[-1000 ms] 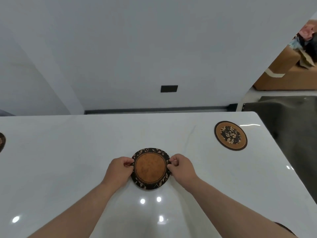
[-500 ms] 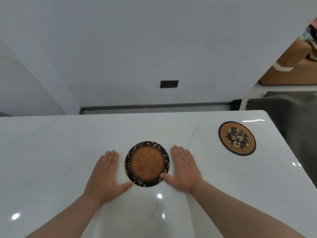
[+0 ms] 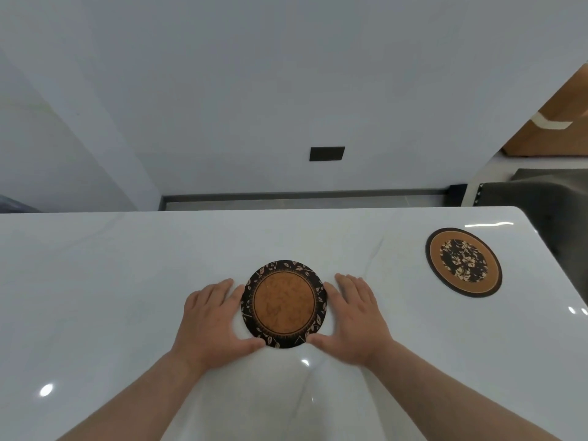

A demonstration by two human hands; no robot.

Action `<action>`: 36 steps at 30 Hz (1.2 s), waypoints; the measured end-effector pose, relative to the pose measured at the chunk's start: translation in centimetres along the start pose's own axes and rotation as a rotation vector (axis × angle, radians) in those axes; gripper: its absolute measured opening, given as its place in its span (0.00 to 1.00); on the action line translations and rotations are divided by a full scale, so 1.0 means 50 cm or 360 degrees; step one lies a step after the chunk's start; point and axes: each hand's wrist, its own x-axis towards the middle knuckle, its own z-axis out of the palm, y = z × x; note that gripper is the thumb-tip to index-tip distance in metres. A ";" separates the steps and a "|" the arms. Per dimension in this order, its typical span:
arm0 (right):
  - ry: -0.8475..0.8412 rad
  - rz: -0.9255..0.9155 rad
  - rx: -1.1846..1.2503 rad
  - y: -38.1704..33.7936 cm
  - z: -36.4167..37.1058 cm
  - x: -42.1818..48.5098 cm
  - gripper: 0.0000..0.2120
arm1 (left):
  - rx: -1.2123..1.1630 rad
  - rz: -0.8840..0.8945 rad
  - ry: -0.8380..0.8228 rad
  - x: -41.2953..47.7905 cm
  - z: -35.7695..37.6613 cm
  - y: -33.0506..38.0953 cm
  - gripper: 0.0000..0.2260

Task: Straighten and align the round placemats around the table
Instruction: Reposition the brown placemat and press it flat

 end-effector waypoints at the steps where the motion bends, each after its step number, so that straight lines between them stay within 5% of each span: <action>1: 0.0006 -0.0003 0.0000 0.001 0.001 0.001 0.50 | -0.0010 0.0005 0.0006 0.003 -0.001 -0.001 0.47; 16: -0.0020 -0.0142 -0.0008 0.003 -0.023 0.058 0.52 | -0.0138 0.0009 0.0023 0.040 -0.011 -0.002 0.53; 36: 0.0112 -0.0084 -0.0056 0.005 -0.006 0.066 0.43 | -0.0022 0.0024 0.0192 0.045 0.014 -0.005 0.43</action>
